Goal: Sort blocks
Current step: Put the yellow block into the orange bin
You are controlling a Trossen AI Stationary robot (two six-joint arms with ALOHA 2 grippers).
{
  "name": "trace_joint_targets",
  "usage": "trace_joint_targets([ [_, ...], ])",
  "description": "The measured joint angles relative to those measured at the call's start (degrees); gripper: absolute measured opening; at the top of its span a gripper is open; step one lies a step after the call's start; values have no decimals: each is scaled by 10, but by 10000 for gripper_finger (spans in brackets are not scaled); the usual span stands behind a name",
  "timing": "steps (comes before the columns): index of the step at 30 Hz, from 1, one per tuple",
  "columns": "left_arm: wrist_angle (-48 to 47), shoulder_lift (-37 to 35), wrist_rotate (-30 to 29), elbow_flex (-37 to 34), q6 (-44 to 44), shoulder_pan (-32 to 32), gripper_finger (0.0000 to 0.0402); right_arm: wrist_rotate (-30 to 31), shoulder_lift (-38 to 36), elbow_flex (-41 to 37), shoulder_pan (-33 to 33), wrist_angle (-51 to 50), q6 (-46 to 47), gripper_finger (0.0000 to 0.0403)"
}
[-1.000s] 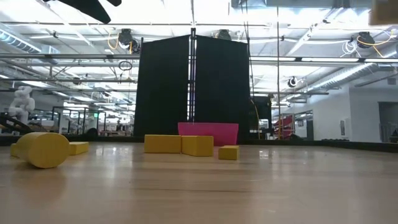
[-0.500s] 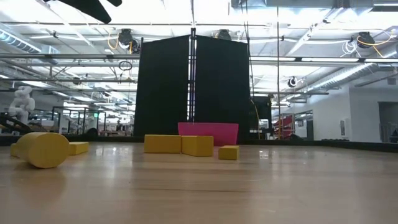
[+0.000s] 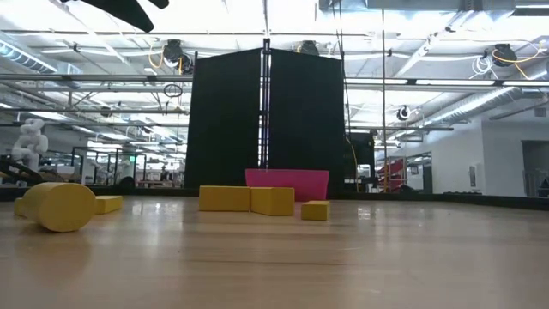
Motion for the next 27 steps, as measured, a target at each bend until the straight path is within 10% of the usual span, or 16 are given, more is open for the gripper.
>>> trace_joint_targets([
  [27, 0, 0, -11, 0, 0, 0, 264, -48, 35, -127, 1, 269, -71, 38],
])
